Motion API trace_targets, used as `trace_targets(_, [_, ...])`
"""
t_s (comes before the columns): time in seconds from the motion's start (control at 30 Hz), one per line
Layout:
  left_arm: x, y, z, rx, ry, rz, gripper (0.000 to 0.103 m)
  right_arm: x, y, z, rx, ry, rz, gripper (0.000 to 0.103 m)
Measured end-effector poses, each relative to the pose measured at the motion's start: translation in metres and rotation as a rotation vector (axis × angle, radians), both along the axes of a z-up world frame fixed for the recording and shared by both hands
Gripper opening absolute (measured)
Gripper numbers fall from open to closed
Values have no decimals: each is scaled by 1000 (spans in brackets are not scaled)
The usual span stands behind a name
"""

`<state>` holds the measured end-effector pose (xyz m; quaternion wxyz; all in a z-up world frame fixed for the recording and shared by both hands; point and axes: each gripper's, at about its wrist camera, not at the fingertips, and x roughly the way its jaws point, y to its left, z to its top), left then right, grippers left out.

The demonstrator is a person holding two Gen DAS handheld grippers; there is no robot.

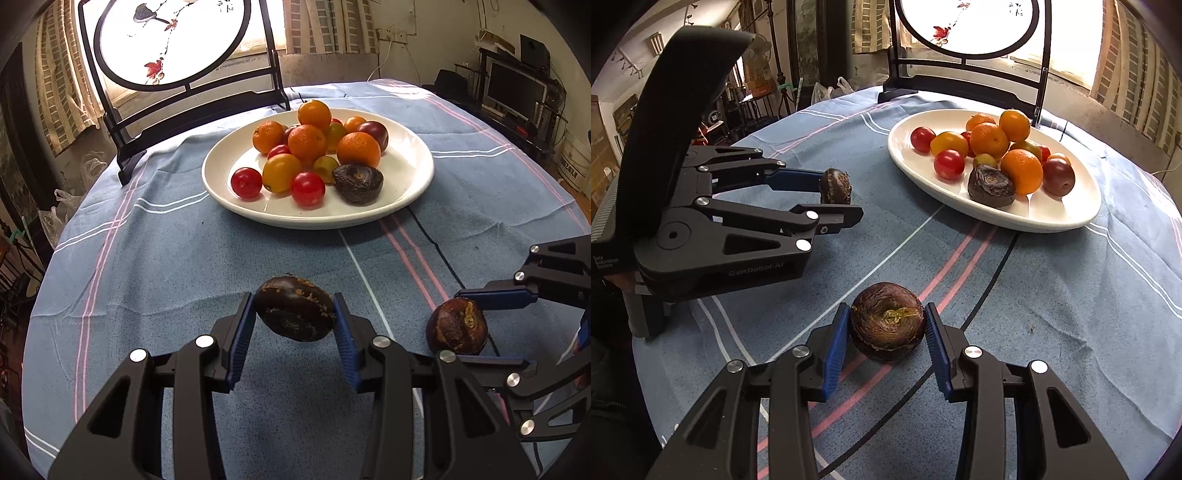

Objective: Organize fruits
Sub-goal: 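Carry the dark plums toward the plate with both tools, then release the dark plum on the plate with the left tool while the right releases its plum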

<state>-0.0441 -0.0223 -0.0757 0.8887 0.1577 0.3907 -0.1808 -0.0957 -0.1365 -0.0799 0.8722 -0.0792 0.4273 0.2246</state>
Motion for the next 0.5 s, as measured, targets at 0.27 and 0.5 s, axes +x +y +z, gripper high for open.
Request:
trace_targets(0.27, [18, -7, 25, -3, -53, -8, 41, 14, -3, 23, -3, -69, -2, 41])
trace_targets(0.5, [63, -12, 83, -89, -158, 48, 41, 50, -25, 77, 14, -231, -116, 41])
